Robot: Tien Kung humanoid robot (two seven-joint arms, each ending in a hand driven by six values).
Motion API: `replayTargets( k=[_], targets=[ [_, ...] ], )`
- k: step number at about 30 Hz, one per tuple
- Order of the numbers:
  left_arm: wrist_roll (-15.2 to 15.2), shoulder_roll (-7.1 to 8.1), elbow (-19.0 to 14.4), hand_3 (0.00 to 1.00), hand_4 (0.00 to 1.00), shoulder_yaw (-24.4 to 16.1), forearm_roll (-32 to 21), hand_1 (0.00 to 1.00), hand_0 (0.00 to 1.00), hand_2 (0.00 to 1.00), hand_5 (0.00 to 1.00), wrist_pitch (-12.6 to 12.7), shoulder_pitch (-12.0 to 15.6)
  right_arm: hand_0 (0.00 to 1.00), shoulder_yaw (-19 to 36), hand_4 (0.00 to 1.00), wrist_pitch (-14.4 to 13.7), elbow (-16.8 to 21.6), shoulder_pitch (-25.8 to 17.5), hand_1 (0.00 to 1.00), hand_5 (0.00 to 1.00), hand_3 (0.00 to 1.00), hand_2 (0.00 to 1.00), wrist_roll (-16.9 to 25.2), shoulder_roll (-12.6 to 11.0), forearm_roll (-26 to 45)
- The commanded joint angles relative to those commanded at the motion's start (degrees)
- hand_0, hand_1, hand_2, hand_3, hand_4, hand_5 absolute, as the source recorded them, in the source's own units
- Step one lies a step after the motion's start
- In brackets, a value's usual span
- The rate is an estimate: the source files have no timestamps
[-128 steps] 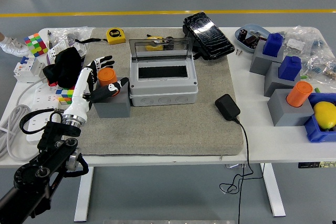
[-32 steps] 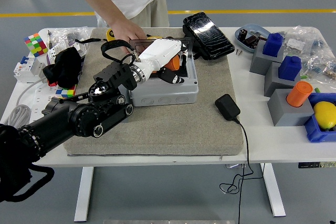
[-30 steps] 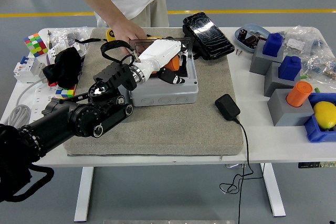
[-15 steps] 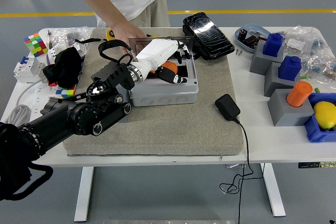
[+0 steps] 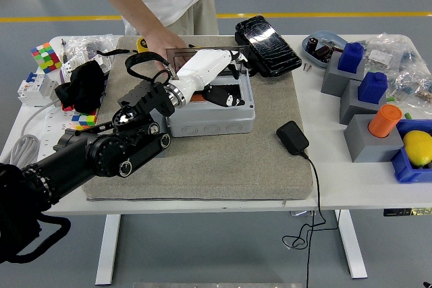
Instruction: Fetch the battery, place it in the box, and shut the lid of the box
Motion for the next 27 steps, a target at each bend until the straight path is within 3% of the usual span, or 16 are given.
replayTargets(
  k=[4, 5, 10, 11, 16, 17, 19, 27],
  targets=[
    [-0.5, 0.00, -2.0, 0.679, 0.998, -3.3, 0.6, 0.596, 0.502, 0.515, 0.239, 0.3, 1.1, 0.583, 0.1, 0.918, 0.0, 0.0, -0.1, 0.608, 0.479, 0.544, 0.590, 0.0, 0.1, 0.0],
    [-0.6, 0.00, -2.3, 0.720, 0.998, -4.0, 0.8, 0.682, 0.664, 0.651, 0.289, 0.4, 1.3, 0.583, 0.1, 0.918, 0.0, 0.0, -0.1, 0.607, 0.479, 0.544, 0.590, 0.0, 0.1, 0.0],
    [-0.6, 0.00, -2.2, 0.720, 0.998, -7.1, 0.6, 0.682, 0.664, 0.651, 0.289, 0.8, 1.1, 0.583, 0.2, 0.918, 0.0, 0.1, 0.0, 0.607, 0.479, 0.544, 0.590, 0.1, 0.2, -0.2],
    [-0.3, 0.00, -1.9, 0.782, 0.998, -7.8, 0.5, 0.778, 0.790, 0.745, 0.378, 0.6, 1.1, 0.583, 0.2, 0.918, 0.0, 0.0, 0.0, 0.607, 0.479, 0.545, 0.590, 0.0, 0.2, -0.1],
    [1.9, 0.00, -0.3, 0.782, 0.998, -9.9, 0.8, 0.778, 0.790, 0.745, 0.378, -0.1, 0.5, 0.583, 0.1, 0.918, 0.0, 0.0, 0.0, 0.607, 0.479, 0.545, 0.590, 0.0, 0.2, -0.1],
    [2.3, 0.00, 0.0, 0.828, 0.998, -10.1, 0.9, 0.844, 0.842, 0.818, 0.422, -0.3, 0.5, 0.583, 0.2, 0.918, 0.0, 0.1, 0.0, 0.606, 0.479, 0.543, 0.590, 0.0, 0.2, -0.1],
    [3.5, 0.00, 0.4, 0.828, 0.998, -10.3, 1.7, 0.844, 0.842, 0.818, 0.422, -0.7, 0.6, 0.583, 0.3, 0.918, 0.0, 0.1, 0.0, 0.606, 0.479, 0.543, 0.590, 0.0, 0.1, -0.3],
    [7.5, 0.00, 0.7, 0.815, 0.998, -8.4, 2.3, 0.847, 0.845, 0.817, 0.456, -3.2, 1.8, 0.583, 0.7, 0.919, 0.0, 0.2, -0.1, 0.607, 0.478, 0.545, 0.590, 0.0, 0.2, -0.6]
  ],
)
